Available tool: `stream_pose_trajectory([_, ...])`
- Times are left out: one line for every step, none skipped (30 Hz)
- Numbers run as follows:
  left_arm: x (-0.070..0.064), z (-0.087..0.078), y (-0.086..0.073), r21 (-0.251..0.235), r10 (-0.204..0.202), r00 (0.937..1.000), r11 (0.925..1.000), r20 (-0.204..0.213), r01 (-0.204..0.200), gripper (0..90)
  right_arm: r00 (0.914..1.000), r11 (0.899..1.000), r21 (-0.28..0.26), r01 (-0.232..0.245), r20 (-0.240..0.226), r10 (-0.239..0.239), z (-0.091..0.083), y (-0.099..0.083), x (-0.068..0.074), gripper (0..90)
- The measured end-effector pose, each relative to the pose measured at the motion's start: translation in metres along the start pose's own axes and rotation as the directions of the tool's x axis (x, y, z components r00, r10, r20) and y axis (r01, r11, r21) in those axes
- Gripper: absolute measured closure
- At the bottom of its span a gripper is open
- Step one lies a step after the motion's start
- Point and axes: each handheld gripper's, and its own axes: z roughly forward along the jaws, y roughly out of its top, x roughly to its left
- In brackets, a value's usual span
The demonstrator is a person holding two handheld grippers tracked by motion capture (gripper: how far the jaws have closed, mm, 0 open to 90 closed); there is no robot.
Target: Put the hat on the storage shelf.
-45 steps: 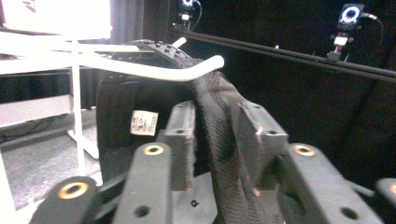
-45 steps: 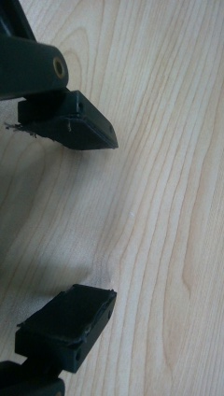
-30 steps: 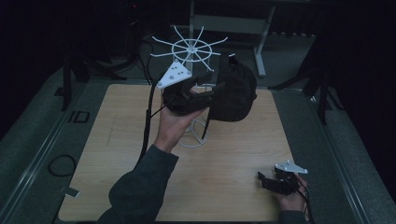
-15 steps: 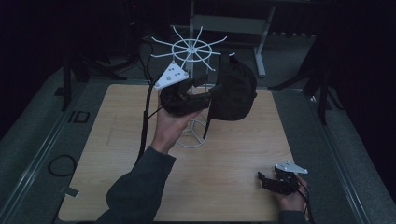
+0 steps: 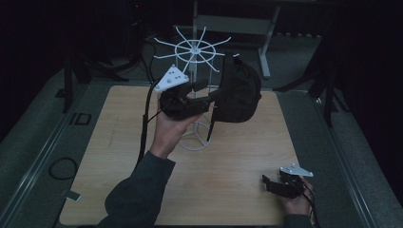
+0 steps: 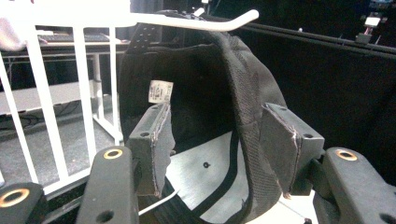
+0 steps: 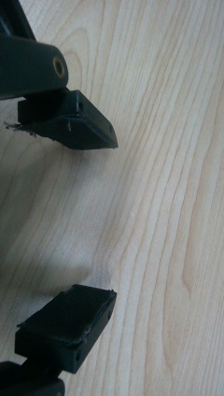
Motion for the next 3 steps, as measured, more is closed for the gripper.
stream_pose_trajectory([-0.0004, -0.0011, -0.0003, -0.001, 0.002, 1.0000, 1.0000, -0.001, -0.002, 44.7, 1.0000, 1.000, 0.000, 0.000, 0.000, 0.000, 0.0000, 0.0000, 0.0000, 21.9])
stream_pose_trajectory([-0.0004, -0.0024, -0.0007, -0.001, 0.001, 1.0000, 1.0000, -0.001, -0.001, 44.7, 1.0000, 1.000, 0.001, 0.000, -0.001, 0.000, 0.0001, 0.0001, -0.0001, 21.6])
stream_pose_trajectory([-0.0003, -0.0035, -0.0014, -0.004, -0.002, 1.0000, 1.0000, 0.000, 0.002, 44.7, 1.0000, 1.000, 0.001, 0.000, -0.001, 0.000, 0.0001, 0.0001, -0.0001, 21.6])
